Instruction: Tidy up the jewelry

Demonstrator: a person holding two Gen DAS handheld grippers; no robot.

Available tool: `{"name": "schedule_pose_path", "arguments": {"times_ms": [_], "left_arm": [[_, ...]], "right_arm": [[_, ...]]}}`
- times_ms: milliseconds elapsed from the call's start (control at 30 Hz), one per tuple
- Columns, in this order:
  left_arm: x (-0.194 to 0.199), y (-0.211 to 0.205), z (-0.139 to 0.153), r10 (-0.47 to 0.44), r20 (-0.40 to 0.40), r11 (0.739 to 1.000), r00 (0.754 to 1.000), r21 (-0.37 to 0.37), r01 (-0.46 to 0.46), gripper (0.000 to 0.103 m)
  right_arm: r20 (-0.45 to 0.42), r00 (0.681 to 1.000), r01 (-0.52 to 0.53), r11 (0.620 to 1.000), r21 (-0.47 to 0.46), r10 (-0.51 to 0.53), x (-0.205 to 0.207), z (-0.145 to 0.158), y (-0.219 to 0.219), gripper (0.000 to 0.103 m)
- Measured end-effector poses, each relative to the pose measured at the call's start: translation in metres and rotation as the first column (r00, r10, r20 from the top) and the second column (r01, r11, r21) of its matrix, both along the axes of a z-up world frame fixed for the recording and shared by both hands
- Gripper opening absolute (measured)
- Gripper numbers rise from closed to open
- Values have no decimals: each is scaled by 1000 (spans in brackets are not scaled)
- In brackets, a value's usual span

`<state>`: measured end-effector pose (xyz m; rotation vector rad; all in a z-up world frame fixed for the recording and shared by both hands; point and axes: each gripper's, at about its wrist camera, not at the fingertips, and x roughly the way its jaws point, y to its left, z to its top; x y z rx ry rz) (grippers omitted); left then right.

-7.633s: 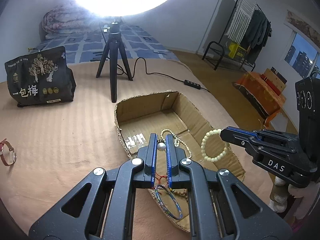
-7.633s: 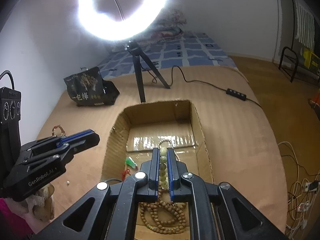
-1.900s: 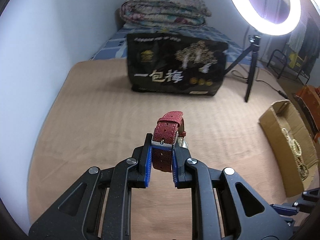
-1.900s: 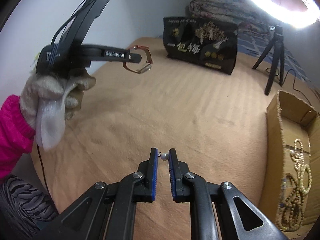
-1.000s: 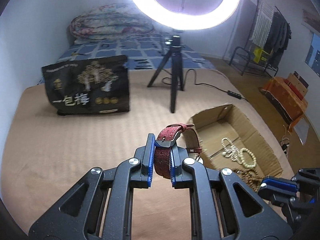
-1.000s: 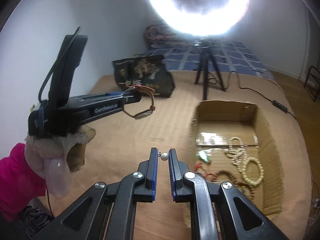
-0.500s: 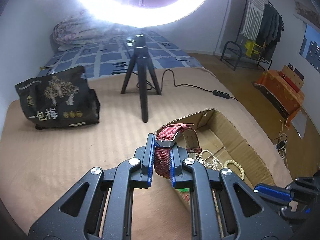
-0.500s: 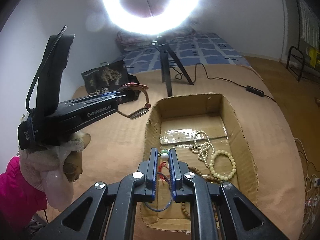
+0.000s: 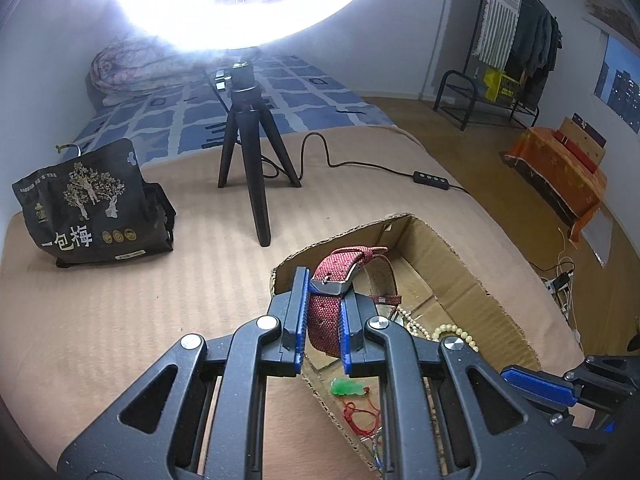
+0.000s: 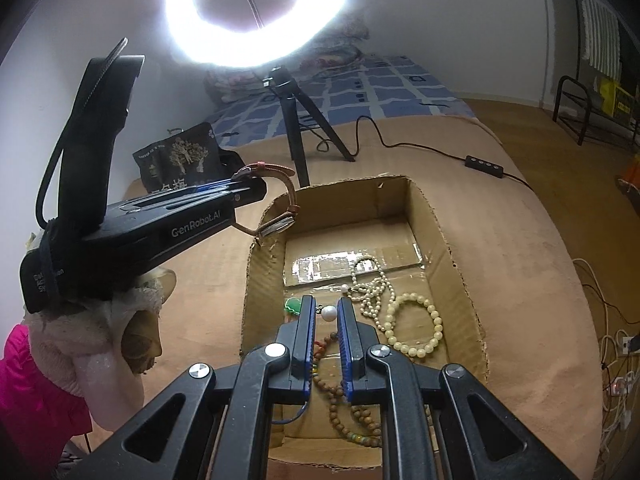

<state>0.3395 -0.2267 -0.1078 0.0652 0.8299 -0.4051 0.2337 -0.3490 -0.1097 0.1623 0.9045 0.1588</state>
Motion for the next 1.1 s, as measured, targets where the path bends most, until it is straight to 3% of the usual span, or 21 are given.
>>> {"name": "schedule_pose_path", "arguments": {"times_ms": [267,333,433,567,633,700,1100], "left_arm": [[-1,0,1,3,4,1000,1000,1,-3,11],[-1,0,2,4,7,1000,1000,5,-4,12],[-2,1,3,2,10,1000,1000,9,-2,18],[-4,2,6,7,27,1000,1000,0,-7,39],[-4,4,9,12,40,1000,999,-4,-12,42],[-4,5,11,12,43,1000,999,-7,-12,42],[-11,17,22,29,58,1000,998,-4,-29,42]], "right_arm": [[1,1000,-9,1000,-25,9,0,0,6,10],[1,1000,-7,1000,-26,7,0,0,6,15],[3,1000,-4,999,-34,4,-1,0,6,23],[6,1000,-2,999,-51,2,-1,0,7,31],[6,1000,4,998,-61,-3,0,0,7,36],[13,1000,15,997,-72,-14,-1,1,7,55],[46,998,42,992,-121,-37,-4,7,9,85]]}}
